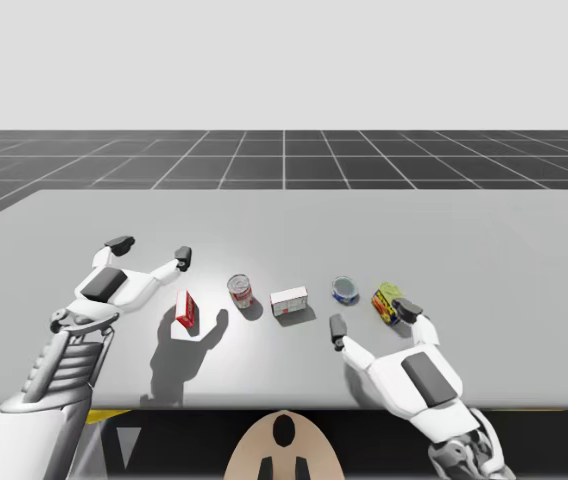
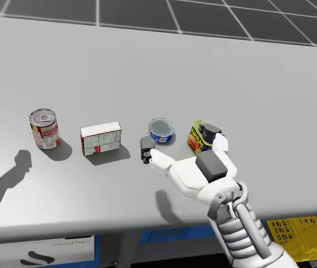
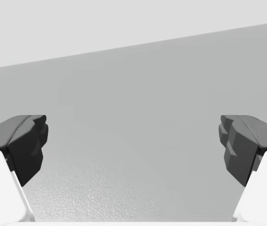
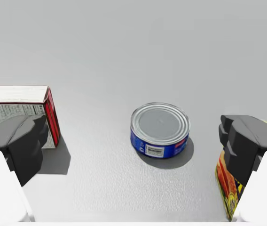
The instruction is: Lift the tuna fish can off the table.
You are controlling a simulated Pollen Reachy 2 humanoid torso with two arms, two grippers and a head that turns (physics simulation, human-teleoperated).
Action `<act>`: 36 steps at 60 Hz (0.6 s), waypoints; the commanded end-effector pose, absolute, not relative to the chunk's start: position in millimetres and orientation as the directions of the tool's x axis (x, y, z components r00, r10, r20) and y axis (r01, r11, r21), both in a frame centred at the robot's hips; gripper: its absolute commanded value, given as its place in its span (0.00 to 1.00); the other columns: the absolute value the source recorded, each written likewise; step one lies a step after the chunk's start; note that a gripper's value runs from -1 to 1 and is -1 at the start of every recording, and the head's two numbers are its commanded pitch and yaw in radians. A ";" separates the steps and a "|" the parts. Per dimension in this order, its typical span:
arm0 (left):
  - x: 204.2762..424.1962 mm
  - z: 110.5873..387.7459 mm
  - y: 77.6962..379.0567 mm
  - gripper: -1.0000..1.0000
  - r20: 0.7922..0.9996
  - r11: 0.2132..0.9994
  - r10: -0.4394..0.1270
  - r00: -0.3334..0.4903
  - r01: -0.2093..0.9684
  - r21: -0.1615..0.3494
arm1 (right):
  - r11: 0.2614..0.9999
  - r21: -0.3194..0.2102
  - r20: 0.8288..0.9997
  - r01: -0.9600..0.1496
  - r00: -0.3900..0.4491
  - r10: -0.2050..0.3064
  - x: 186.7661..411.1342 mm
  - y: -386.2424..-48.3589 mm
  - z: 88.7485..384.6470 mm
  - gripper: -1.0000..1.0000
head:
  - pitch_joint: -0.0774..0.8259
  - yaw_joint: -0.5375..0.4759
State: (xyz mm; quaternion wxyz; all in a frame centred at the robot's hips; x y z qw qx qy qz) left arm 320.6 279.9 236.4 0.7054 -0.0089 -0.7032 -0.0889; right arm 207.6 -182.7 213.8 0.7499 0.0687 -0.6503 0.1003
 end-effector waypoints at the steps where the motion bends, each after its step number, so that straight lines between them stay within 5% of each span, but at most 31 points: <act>1: 321.0 235.6 279.6 0.00 0.993 0.984 -0.115 -0.004 0.139 0.115 | 0.966 0.101 0.973 -0.239 0.228 -0.045 209.4 -169.2 180.5 0.00 | 0.84 0.30; 9: 321.2 235.0 279.0 0.00 0.993 0.983 -0.118 -0.002 0.138 0.117 | 0.963 0.175 0.939 -0.205 0.330 -0.100 223.2 -172.5 162.6 0.00 | 0.85 0.30; 23: 321.2 234.8 278.7 0.00 0.993 0.983 -0.121 -0.004 0.136 0.120 | 0.970 0.202 0.905 -0.133 0.404 -0.133 258.2 -181.8 152.7 0.00 | 0.85 0.30; 36: 321.5 234.2 278.4 0.00 0.992 0.983 -0.125 -0.003 0.133 0.124 | 0.981 0.152 0.911 -0.118 0.402 -0.093 288.0 -179.9 151.3 0.00 | 0.85 0.30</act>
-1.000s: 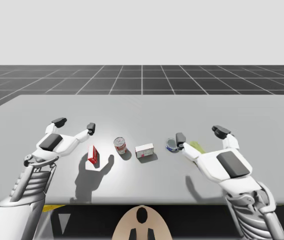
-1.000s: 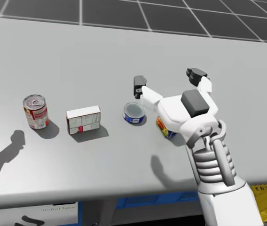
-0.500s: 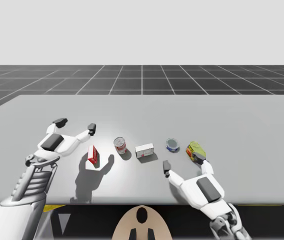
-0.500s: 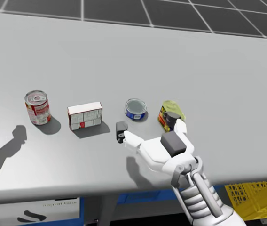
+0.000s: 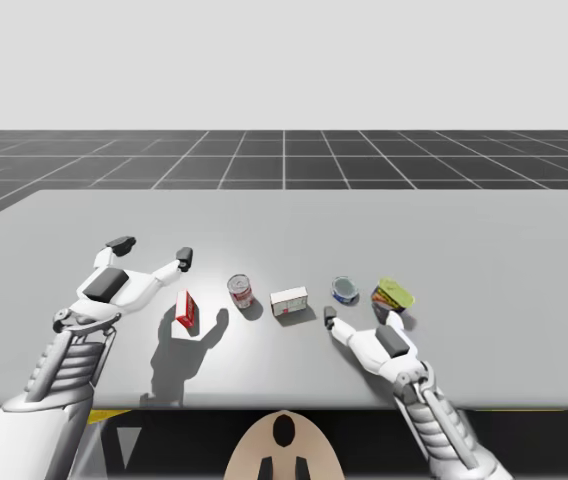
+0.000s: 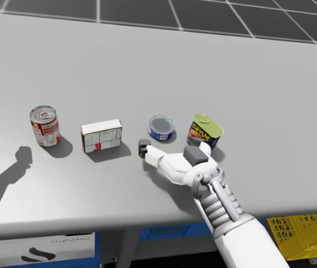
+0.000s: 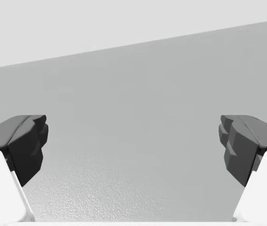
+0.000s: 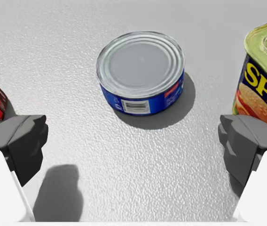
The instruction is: Lift the tuna fish can off the table.
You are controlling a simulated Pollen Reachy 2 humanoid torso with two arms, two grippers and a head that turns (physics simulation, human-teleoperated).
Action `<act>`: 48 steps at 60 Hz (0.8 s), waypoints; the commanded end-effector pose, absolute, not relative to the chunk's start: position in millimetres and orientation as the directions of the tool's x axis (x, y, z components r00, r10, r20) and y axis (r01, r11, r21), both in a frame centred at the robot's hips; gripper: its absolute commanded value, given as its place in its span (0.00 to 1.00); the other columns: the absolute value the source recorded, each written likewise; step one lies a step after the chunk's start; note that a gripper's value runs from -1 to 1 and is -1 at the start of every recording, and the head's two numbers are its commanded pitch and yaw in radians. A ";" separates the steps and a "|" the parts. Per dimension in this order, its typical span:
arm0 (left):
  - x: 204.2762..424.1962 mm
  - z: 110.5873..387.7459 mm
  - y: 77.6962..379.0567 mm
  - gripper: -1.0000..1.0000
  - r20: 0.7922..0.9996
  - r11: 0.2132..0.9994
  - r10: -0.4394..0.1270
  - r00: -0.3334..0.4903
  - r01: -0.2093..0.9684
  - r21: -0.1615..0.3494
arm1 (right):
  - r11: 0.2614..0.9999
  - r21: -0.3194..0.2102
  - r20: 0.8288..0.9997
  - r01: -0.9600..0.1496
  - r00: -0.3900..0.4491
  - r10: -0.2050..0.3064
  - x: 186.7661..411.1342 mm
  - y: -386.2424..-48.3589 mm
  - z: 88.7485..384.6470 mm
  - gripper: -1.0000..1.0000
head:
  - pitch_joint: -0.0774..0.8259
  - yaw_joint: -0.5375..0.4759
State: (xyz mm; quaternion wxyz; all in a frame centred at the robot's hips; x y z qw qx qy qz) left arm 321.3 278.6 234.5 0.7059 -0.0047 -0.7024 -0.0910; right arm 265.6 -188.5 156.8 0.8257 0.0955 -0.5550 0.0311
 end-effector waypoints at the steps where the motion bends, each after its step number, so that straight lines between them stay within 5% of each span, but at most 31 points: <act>1: 321.6 234.2 278.5 0.00 0.992 0.983 -0.125 -0.004 0.133 0.124 | 0.981 0.153 0.910 -0.117 0.404 -0.094 289.2 -179.6 151.3 0.00 | 0.85 0.31; 34: 322.5 233.6 279.0 0.00 0.992 0.983 -0.129 -0.002 0.129 0.128 | 0.993 0.039 0.913 -0.115 0.409 0.011 339.8 -163.3 148.0 0.00 | 0.86 0.31; 41: 322.7 233.7 278.9 0.00 0.992 0.983 -0.130 -0.001 0.130 0.129 | 0.990 0.032 0.895 -0.138 0.445 0.033 341.9 -162.3 144.3 0.00 | 0.86 0.30; 48: 322.6 233.8 278.8 0.00 0.992 0.983 -0.130 -0.001 0.131 0.129 | 0.984 -0.001 0.894 -0.177 0.440 0.080 341.3 -160.6 141.6 0.00 | 0.86 0.30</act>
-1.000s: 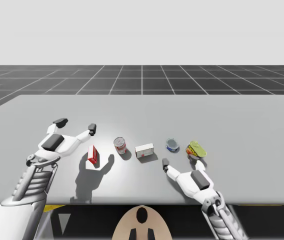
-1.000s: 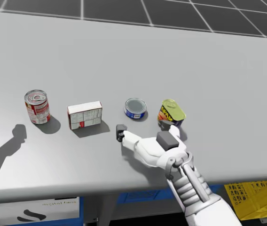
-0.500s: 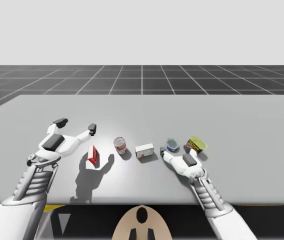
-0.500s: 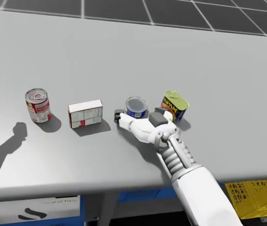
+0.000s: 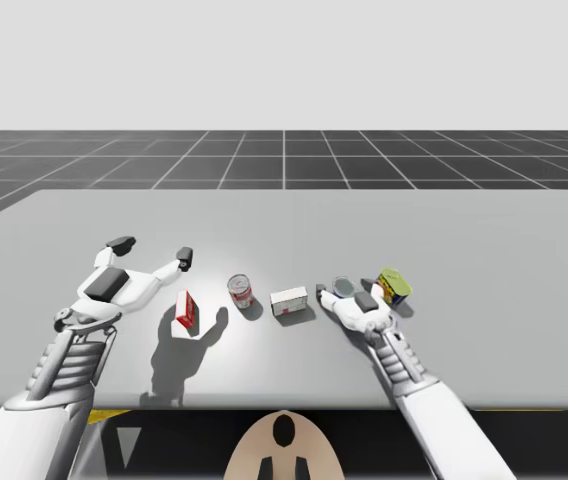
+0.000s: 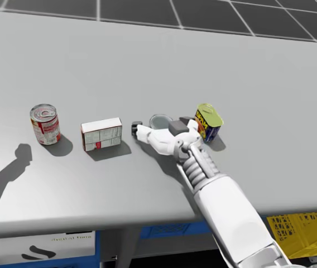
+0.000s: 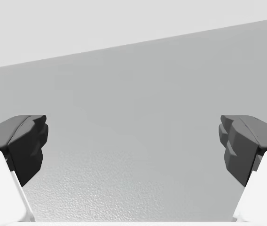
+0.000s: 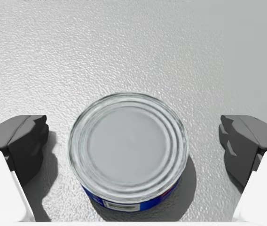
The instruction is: Lift the tuna fish can off the table.
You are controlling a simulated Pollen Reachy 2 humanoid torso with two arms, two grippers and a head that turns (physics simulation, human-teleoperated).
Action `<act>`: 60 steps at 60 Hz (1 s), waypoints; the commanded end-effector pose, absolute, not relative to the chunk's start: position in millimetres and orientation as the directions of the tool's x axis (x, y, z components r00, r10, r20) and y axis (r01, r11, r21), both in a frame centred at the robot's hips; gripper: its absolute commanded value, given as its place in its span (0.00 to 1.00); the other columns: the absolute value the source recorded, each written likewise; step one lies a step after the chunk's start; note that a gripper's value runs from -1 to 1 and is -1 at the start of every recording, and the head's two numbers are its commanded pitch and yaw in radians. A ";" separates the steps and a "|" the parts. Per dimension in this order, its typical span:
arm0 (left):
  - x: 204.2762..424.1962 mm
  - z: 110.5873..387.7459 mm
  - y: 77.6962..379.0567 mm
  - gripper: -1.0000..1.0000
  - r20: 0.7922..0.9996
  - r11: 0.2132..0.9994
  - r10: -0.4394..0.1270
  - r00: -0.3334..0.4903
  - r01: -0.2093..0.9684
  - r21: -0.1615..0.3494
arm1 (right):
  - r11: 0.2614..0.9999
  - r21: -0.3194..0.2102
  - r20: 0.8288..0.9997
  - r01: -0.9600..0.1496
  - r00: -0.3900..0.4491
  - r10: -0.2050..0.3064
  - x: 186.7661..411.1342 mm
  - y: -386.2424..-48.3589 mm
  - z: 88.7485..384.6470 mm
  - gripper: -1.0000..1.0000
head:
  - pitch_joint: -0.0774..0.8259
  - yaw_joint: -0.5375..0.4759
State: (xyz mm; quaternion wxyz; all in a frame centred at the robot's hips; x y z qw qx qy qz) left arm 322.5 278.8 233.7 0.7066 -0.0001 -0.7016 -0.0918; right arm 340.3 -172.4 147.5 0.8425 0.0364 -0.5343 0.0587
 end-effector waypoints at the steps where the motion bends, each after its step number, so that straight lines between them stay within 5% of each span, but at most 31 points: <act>1: 322.6 233.9 278.9 0.00 0.992 0.983 -0.130 -0.001 0.131 0.129 | 0.983 -0.005 0.893 -0.185 0.442 0.088 340.5 -160.3 141.1 0.05 | 0.85 0.30; 4: 322.6 234.0 278.9 0.00 0.992 0.983 -0.129 -0.001 0.131 0.128 | 0.984 -0.025 0.900 -0.174 0.424 0.098 338.8 -159.2 140.4 0.23 | 0.85 0.30; 6: 322.7 234.0 278.9 0.00 0.992 0.983 -0.129 -0.001 0.131 0.128 | 0.983 -0.015 0.901 -0.180 0.424 0.091 337.2 -158.6 140.1 0.94 | 0.85 0.30; 8: 322.7 233.9 279.0 0.00 0.992 0.983 -0.129 -0.001 0.131 0.128 | 0.985 -0.006 0.900 -0.171 0.429 0.080 335.7 -157.9 140.5 1.00 | 0.85 0.30; 21: 322.8 233.8 278.8 0.00 0.991 0.983 -0.130 -0.001 0.130 0.129 | 0.985 0.004 0.899 -0.173 0.432 0.072 333.2 -158.9 140.7 1.00 | 0.76 0.30; 42: 322.8 231.4 277.0 0.00 0.991 0.982 -0.137 0.003 0.130 0.136 | 0.983 0.021 0.906 -0.182 0.419 0.058 330.2 -160.8 145.0 1.00 | 0.46 0.29; 60: 323.1 231.0 277.0 0.00 0.990 0.980 -0.142 0.003 0.144 0.140 | 0.977 0.021 0.967 -0.213 0.254 0.034 316.1 -166.7 229.3 1.00 | 0.44 0.28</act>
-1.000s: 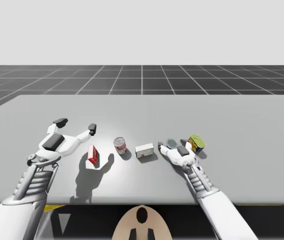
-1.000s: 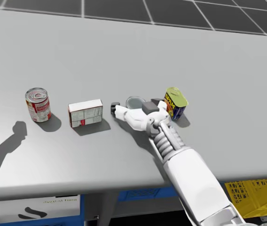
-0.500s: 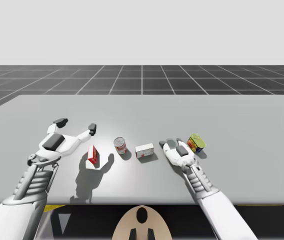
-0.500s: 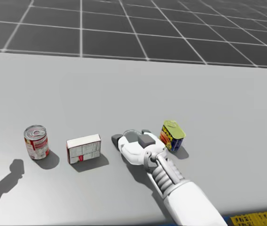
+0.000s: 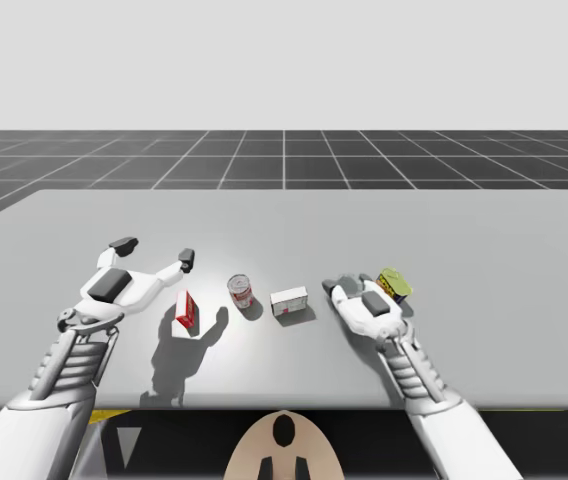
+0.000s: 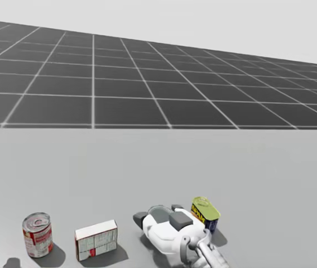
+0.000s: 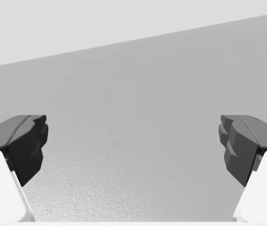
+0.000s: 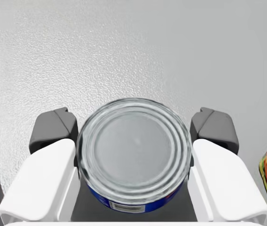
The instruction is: Lift the tuna fish can off the table.
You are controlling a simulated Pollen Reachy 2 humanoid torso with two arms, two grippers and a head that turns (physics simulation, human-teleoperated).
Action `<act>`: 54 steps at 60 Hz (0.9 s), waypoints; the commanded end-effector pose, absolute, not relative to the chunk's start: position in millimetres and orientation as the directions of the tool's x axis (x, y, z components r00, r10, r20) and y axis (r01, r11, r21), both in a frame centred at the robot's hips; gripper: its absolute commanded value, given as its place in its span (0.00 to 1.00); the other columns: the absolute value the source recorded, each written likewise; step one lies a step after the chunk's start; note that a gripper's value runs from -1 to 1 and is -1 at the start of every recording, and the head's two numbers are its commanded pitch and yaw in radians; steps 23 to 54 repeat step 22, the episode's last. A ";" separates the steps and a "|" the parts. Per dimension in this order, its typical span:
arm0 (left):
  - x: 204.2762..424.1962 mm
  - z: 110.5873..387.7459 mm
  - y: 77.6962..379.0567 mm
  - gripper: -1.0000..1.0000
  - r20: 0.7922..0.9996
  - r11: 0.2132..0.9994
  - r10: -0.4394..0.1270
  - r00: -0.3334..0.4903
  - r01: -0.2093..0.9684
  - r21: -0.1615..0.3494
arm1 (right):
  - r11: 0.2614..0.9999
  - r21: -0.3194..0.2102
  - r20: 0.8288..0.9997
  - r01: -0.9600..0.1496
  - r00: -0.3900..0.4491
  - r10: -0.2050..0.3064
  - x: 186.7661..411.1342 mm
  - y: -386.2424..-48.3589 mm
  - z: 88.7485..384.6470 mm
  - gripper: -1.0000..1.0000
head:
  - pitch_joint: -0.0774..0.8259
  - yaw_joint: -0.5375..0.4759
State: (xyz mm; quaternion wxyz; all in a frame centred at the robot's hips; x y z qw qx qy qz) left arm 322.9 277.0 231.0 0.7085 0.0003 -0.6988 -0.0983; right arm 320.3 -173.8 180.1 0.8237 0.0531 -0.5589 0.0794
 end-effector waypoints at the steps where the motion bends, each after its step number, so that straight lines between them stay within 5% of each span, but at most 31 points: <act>1: 323.1 231.1 277.0 0.00 0.990 0.980 -0.142 0.003 0.144 0.140 | 0.977 0.020 0.968 -0.213 0.247 0.034 315.6 -166.7 232.0 1.00 | 0.44 0.28; 14: 322.8 232.1 277.9 0.00 0.991 0.980 -0.136 -0.002 0.146 0.135 | 0.978 -0.009 0.998 -0.208 0.063 0.022 301.1 -166.5 300.0 1.00 | 0.43 0.28; 22: 322.8 232.8 278.3 0.00 0.991 0.980 -0.132 -0.004 0.148 0.132 | 0.982 -0.044 0.994 -0.182 -0.106 0.025 286.1 -171.1 352.4 1.00 | 0.42 0.28; 54: 322.8 232.8 278.3 0.00 0.991 0.980 -0.132 -0.004 0.148 0.132 | 0.982 -0.044 0.994 -0.182 -0.106 0.025 286.1 -171.1 352.4 1.00 | 0.42 0.28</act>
